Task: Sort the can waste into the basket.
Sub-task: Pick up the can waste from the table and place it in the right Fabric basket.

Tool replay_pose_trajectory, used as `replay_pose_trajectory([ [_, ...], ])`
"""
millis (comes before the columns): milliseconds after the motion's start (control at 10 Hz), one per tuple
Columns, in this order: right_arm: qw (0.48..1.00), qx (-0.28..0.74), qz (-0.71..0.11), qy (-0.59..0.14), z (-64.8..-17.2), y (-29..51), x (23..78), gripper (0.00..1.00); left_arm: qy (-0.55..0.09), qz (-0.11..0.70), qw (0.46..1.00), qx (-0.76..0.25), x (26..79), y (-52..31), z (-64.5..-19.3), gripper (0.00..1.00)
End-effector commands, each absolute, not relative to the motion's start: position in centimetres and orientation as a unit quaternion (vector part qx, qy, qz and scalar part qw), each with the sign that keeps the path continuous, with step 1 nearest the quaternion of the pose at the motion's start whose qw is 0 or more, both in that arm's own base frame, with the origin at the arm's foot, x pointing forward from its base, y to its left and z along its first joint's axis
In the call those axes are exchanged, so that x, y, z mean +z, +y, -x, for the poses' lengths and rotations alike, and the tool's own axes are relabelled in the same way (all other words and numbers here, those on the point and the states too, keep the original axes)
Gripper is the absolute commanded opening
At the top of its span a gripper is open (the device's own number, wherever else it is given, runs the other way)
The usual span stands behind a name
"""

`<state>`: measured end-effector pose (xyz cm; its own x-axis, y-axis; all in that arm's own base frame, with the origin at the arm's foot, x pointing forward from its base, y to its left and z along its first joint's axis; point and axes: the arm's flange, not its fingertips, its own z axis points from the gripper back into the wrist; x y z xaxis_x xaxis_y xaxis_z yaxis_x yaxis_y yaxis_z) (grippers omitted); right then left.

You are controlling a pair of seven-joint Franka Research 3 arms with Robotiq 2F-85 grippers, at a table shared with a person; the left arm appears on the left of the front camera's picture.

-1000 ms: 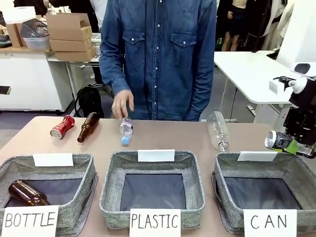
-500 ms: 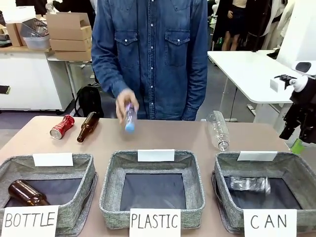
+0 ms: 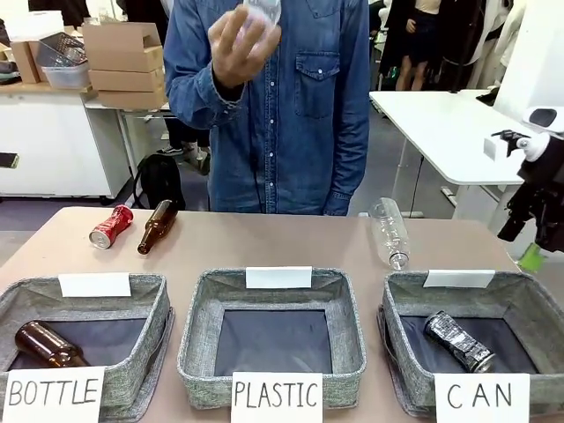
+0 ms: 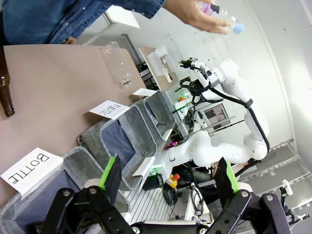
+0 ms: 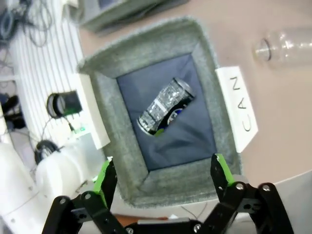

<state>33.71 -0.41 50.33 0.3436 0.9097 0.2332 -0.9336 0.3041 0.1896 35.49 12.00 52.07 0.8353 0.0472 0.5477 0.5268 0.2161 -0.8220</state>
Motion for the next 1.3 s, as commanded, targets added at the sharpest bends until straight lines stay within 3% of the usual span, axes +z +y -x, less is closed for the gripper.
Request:
replay_pose_trajectory([
  [0, 0.890, 0.382, -0.222, -0.114, -35.5, 0.2, 51.9, 1.00, -0.239, 0.604, 0.740, -0.173, 52.2, 12.0, -35.4, 1.00],
  [100, 0.911, 0.138, -0.348, -0.173, -36.5, 0.5, 54.0, 1.00, -0.239, 0.604, 0.740, -0.173, 52.2, 12.0, -35.4, 1.00],
  [200, 0.844, 0.007, -0.510, -0.165, -36.8, -0.7, 56.3, 1.00, -0.239, 0.604, 0.740, -0.173, 52.2, 12.0, -35.4, 1.00],
  [300, 0.726, -0.042, -0.666, -0.166, -37.4, -3.1, 57.6, 1.00, -0.239, 0.604, 0.740, -0.173, 52.2, 12.0, -35.4, 1.00],
  [400, 0.670, -0.083, -0.725, -0.135, -38.3, -4.2, 58.0, 1.00, -0.239, 0.604, 0.740, -0.173, 52.2, 12.0, -35.4, 1.00],
  [800, 0.652, -0.125, -0.734, -0.146, -39.0, -5.3, 57.5, 1.00, -0.239, 0.604, 0.740, -0.173, 52.2, 12.0, -35.4, 1.00],
  [900, 0.801, 0.153, -0.578, -0.032, -38.9, -6.3, 57.4, 1.00, -0.239, 0.604, 0.740, -0.173, 52.2, 12.0, -35.4, 1.00],
  [1200, 0.801, 0.153, -0.578, -0.032, -38.9, -6.3, 57.4, 1.00, -0.239, 0.604, 0.740, -0.173, 52.2, 12.0, -35.4, 1.00],
])
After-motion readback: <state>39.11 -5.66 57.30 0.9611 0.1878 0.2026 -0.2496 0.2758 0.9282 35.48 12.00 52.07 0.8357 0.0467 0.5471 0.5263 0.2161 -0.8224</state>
